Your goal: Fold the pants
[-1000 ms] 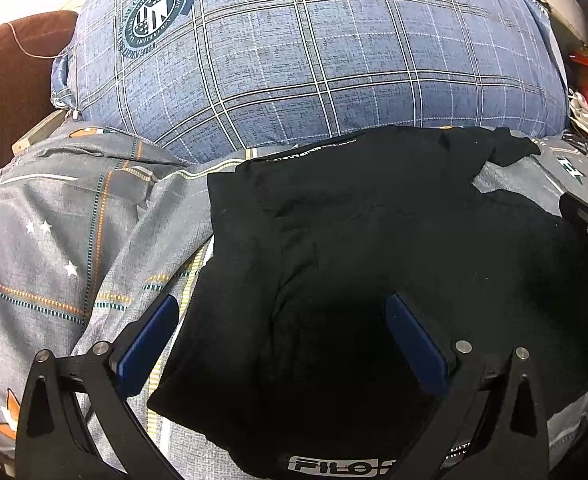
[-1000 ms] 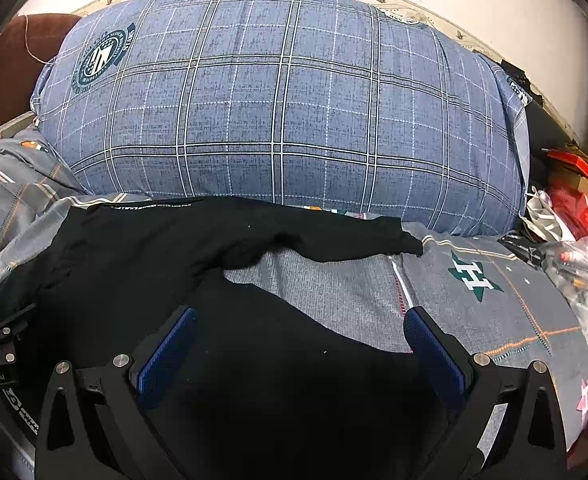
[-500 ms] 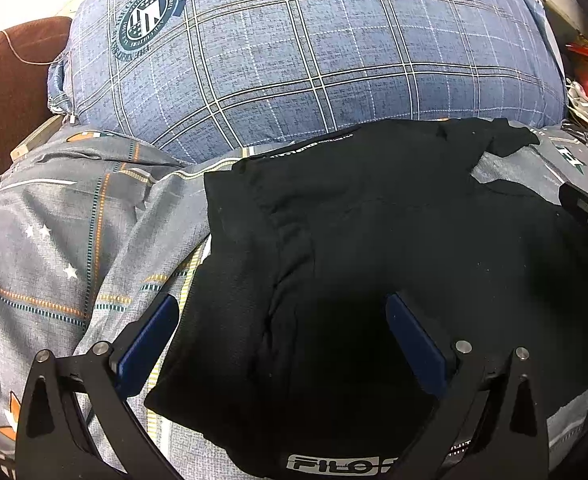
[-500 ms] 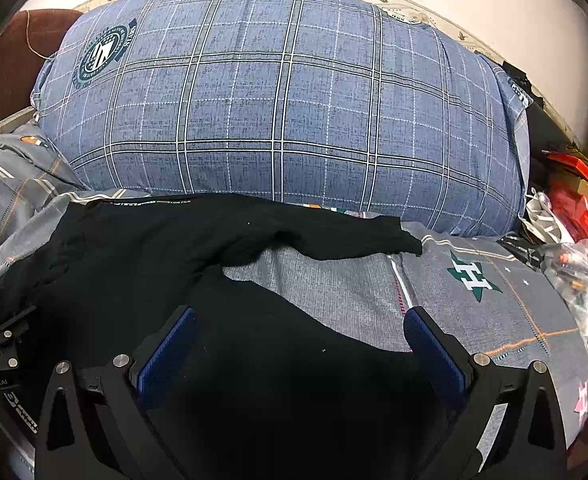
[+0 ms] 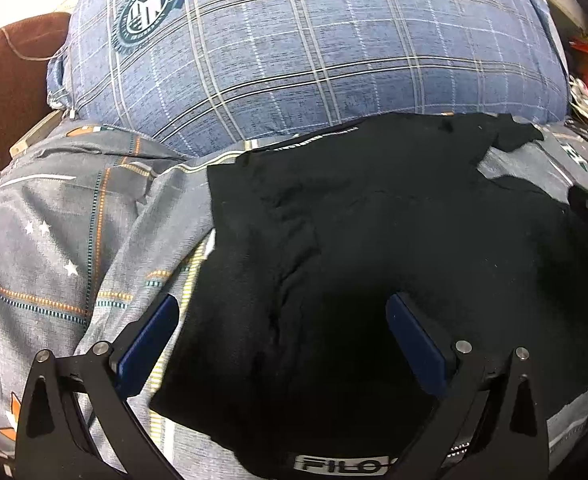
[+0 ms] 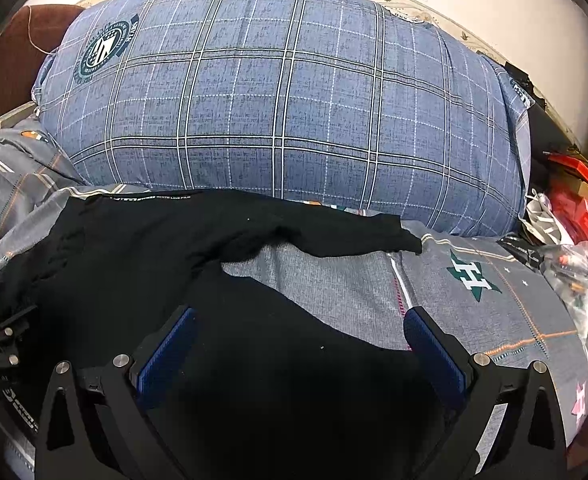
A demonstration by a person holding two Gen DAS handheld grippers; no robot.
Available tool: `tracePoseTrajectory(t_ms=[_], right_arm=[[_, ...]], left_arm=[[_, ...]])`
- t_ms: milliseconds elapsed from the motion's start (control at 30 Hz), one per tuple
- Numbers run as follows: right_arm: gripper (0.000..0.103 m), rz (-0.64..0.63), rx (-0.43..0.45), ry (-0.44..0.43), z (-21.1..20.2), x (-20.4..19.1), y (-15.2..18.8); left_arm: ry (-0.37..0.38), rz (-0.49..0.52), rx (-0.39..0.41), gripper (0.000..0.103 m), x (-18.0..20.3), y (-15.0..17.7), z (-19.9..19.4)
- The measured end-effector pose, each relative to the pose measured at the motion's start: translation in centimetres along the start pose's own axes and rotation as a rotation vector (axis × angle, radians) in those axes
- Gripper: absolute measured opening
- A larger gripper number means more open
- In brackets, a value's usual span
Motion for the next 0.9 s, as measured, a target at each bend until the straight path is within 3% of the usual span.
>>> tracePoseTrajectory(t_ms=[167,267,400,500,667,767,900], right_arm=[[0.103,0.019,-0.013,0.007,0.3,1.0,0.3],[0.103,0.034,-0.027,0.024,0.7,2.3,0.7],[0.103,0.111,-0.052,0.012,1.7,5.2,1.0],[0.103,0.179,-0.063,0.015,2.8,8.3,0.6],[0.103,0.330,-0.065,-0.052,5.2,15.5,-0.6],[0.102,0.365,-0.115,-0.106,9.0,19.0,-2.2],[0.081,0.389,-0.228,-0.179,15.6,21.4,-4.7]], left_arm=[[-0.048,-0.099,0.012,0.103,-3.5,-2.0,0.4],[-0.114,-0.169,0.019,0.103,-6.2,-3.9,1.1],[-0.148,-0.276,-0.011,0.103,-8.7,-6.2,2.3],[-0.187,-0.287,-0.044,0.103,-8.9,-8.3,4.0],[-0.143,-0.311,-0.111,0.103,-8.1,-10.7,7.9],[-0.092,-0.322,-0.148,0.103,-7.7,-11.6,10.4],[-0.022,-0.284,-0.181,0.098,-6.7,-12.4,13.1]])
Point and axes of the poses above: each gripper's, at about its wrist camera, not at the fingertips, and z roughly the way its jaws point, x to its right, y to its underside, the point moved 3 cm from there along z, roughly the way its jaws point, and after that the axes turned 10 degrees about -z, right-handed, at the moved point
